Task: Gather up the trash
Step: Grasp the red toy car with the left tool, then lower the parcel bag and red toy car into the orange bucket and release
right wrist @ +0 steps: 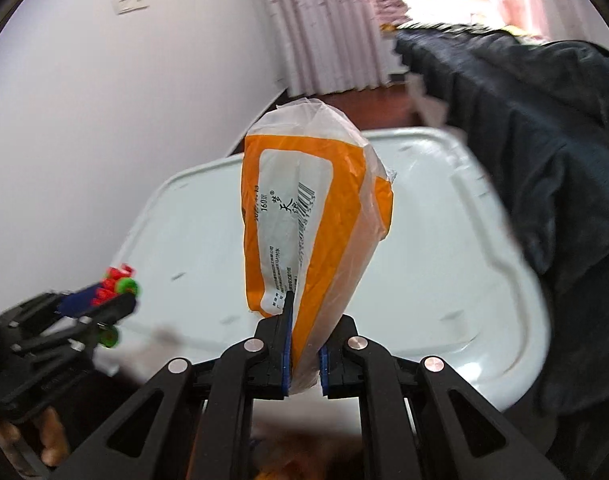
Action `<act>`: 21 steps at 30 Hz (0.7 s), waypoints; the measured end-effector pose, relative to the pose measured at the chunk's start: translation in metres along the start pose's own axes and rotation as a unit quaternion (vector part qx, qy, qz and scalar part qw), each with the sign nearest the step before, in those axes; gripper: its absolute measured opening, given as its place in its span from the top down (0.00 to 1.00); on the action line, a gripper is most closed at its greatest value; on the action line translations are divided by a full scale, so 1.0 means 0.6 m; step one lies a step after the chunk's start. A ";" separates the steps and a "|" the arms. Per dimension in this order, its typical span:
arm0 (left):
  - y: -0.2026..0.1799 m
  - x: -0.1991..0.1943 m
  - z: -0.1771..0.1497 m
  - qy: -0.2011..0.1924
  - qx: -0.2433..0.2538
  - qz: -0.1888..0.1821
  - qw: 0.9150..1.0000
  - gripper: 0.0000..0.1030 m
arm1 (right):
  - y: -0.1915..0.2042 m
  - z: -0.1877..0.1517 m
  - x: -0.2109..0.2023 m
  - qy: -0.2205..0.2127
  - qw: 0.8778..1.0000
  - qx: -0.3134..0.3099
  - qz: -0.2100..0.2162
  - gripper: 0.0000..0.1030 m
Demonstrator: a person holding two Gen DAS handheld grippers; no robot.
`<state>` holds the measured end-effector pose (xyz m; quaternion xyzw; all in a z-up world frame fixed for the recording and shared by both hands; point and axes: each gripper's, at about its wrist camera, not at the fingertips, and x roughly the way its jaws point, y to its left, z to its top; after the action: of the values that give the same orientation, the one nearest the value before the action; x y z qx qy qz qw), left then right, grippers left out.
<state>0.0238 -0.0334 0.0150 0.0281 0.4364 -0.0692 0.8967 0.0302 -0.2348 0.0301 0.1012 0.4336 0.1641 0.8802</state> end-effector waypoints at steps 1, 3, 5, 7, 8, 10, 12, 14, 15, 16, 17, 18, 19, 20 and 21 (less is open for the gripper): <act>0.007 -0.009 -0.018 0.006 -0.004 0.000 1.000 0.64 | 0.016 -0.011 -0.011 0.006 1.000 -0.009 0.006 0.91; 0.016 -0.019 -0.044 0.018 -0.009 -0.003 1.000 0.64 | 0.044 -0.029 -0.029 0.011 0.999 -0.031 0.007 0.90; 0.025 -0.028 -0.081 0.035 -0.015 -0.009 0.999 0.64 | 0.066 -0.053 -0.050 0.018 0.999 -0.050 0.005 0.90; 0.029 -0.030 -0.110 0.048 -0.020 -0.012 0.999 0.64 | 0.080 -0.082 -0.064 0.034 0.998 -0.058 0.007 0.90; 0.032 -0.027 -0.125 0.057 -0.027 -0.015 0.998 0.64 | 0.084 -0.092 -0.066 0.041 0.997 -0.059 0.007 0.90; 0.038 -0.019 -0.149 0.076 -0.044 -0.019 0.996 0.64 | 0.090 -0.117 -0.067 0.060 0.996 -0.064 0.004 0.90; 0.044 -0.014 -0.170 0.092 -0.061 -0.022 0.994 0.64 | 0.098 -0.146 -0.061 0.083 0.994 -0.067 -0.002 0.90; 0.043 -0.008 -0.184 0.103 -0.068 -0.023 0.992 0.64 | 0.099 -0.173 -0.052 0.113 0.991 -0.068 -0.003 0.90; 0.039 -0.006 -0.190 0.108 -0.064 -0.021 0.992 0.64 | 0.100 -0.183 -0.047 0.125 0.990 -0.069 -0.002 0.90; 0.038 -0.008 -0.197 0.109 -0.061 -0.019 0.992 0.64 | 0.106 -0.198 -0.043 0.137 0.988 -0.072 -0.003 0.89; 0.033 -0.005 -0.196 0.111 -0.057 -0.018 0.992 0.64 | 0.109 -0.210 -0.037 0.152 0.985 -0.078 -0.004 0.89; 0.029 -0.004 -0.200 0.113 -0.054 -0.017 0.992 0.64 | 0.113 -0.219 -0.031 0.163 0.983 -0.084 -0.006 0.89; 0.024 0.000 -0.205 0.116 -0.049 -0.014 0.992 0.64 | 0.116 -0.226 -0.026 0.170 0.981 -0.089 -0.009 0.89; 0.020 0.005 -0.209 0.120 -0.045 -0.012 0.992 0.64 | 0.119 -0.234 -0.019 0.181 0.979 -0.095 -0.013 0.89; 0.017 0.012 -0.214 0.126 -0.042 -0.009 0.991 0.64 | 0.121 -0.239 -0.011 0.189 0.977 -0.098 -0.015 0.89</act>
<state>-0.0699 -0.0098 -0.0701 -0.0049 0.5486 -0.0547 0.8343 -0.1025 -0.1650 -0.0283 -0.0250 0.5753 0.2085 0.7905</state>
